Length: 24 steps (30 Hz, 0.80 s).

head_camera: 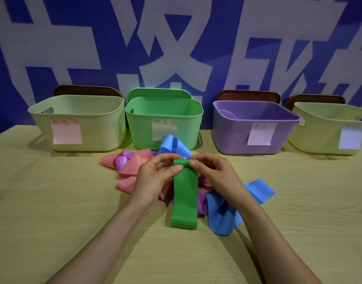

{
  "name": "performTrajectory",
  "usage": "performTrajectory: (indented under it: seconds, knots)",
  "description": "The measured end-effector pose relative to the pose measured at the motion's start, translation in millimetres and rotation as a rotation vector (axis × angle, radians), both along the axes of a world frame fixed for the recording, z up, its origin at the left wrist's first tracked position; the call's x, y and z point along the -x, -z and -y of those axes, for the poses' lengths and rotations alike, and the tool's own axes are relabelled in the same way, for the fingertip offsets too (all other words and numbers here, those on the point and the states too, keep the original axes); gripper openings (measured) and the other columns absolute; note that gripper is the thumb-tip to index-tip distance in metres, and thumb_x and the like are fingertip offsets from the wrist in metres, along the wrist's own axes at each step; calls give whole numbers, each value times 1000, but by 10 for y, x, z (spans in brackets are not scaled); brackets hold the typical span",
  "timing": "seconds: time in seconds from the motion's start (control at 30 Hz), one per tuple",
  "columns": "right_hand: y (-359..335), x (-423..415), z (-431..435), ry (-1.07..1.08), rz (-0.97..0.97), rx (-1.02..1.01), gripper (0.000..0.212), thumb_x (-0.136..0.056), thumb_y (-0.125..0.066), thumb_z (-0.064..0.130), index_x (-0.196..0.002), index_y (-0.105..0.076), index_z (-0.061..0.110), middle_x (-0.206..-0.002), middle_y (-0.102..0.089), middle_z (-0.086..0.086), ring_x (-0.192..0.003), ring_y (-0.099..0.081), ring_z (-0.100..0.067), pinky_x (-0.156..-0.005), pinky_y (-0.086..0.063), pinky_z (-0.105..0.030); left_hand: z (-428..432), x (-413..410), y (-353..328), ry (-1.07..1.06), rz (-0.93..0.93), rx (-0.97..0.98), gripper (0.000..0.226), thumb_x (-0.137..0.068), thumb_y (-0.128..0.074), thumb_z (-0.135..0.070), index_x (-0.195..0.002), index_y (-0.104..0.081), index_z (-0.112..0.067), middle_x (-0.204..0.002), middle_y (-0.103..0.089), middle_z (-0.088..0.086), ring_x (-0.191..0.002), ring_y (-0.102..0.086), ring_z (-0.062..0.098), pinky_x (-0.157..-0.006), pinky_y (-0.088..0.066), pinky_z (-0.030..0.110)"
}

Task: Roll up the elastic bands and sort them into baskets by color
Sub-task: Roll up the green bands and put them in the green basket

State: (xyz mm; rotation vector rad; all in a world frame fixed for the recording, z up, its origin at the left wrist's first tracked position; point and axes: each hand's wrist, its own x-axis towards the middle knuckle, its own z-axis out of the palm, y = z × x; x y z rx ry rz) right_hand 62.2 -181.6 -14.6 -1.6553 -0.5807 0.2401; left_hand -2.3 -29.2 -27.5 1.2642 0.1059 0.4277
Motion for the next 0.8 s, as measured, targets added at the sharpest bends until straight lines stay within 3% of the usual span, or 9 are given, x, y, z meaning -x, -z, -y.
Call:
performTrajectory:
  seconds: [0.13,0.33,0.57,0.8]
  knots:
    - [-16,10,4,9,7,-28,15,-86,-67,19,-97,-69,9,-84,-68,-12,-66,-59,-6,-60,-49,-21,20,-15,6,26,-9,34,29,-79,-65,5,-102,-64,-13,-98,-70,9,-87,-68,18,-77,-57,28]
    - [-47,40,15,10,-67,-82,15,-83,-70,12,-98,-69,12,-86,-64,-14,-66,-62,-11,-47,-51,-27,57,9,-1,71,-67,36,23,-79,-65,8,-92,-60,-10,-82,-70,2,-64,-68,11,-49,-51,18]
    - [-54,58,16,-28,-115,-101,18,-79,-72,4,-92,-70,16,-93,-71,-15,-78,-67,-21,-68,-54,-43,-6,-14,19,53,-68,-19,25,-75,-69,7,-94,-64,-8,-90,-71,5,-85,-68,21,-79,-57,32]
    - [-33,40,15,-24,-149,-121,20,-78,-72,-1,-89,-69,16,-90,-71,-15,-79,-65,-29,-74,-52,-50,27,6,-14,77,-62,45,31,-65,-73,-16,-94,-67,-9,-95,-71,9,-81,-69,20,-65,-56,22]
